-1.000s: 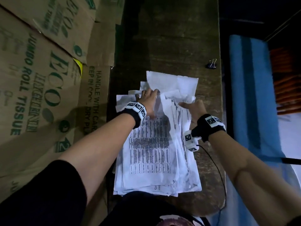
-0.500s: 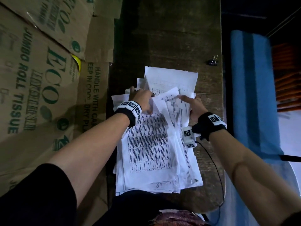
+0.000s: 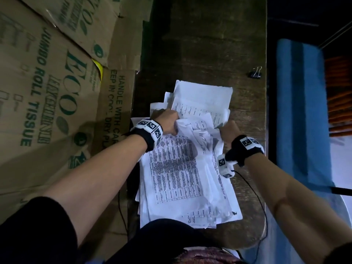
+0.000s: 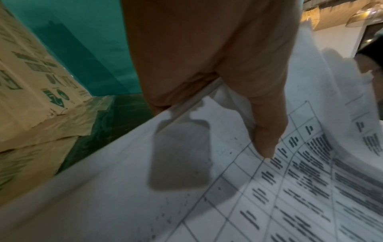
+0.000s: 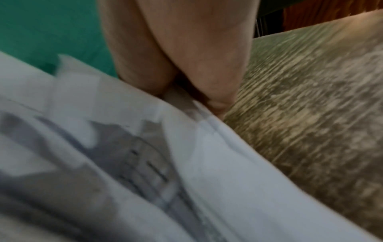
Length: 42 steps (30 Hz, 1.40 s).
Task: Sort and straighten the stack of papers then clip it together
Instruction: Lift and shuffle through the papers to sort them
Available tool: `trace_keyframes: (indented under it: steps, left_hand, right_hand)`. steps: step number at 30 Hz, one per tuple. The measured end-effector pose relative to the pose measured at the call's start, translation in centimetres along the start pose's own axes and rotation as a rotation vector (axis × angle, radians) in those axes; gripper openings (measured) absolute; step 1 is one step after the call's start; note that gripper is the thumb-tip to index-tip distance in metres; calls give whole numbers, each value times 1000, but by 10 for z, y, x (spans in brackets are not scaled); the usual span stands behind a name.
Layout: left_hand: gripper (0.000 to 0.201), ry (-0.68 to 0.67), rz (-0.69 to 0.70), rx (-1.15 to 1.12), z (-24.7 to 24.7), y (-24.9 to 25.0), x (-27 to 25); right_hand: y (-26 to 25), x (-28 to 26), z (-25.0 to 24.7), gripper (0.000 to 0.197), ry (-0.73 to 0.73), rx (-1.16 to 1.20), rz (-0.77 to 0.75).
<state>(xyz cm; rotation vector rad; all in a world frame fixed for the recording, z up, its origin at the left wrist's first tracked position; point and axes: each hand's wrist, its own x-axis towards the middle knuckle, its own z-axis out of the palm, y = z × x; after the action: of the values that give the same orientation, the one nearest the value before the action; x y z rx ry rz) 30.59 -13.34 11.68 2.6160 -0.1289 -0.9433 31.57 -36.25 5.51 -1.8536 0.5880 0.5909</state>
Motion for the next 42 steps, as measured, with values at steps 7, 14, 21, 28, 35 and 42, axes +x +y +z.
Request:
trace_keyframes:
  steps: [7,14,21,28,35,42]
  left_hand:
    - [23,-27,0,88,-5,-2,-6]
    - [10,10,0,151,5,-2,-17]
    - [16,72,23,121,19,-12,-26]
    - [16,106,85,115,14,-15,-21]
    - [20,45,48,303,5,-4,-8]
    - [32,106,-36,361,0,8,18]
  right_hand:
    - [-19,-27,-25,15,93,194,-91]
    - [-6,-22,-12,24,-28,-51,72]
    - [-7,-22,-8,35,129,-111,72]
    - [12,-30,-10,35,86,121,101]
    - [-4,-52,-41,44,303,-60,-131]
    - [-24,-90,-97,33,414,63,-399]
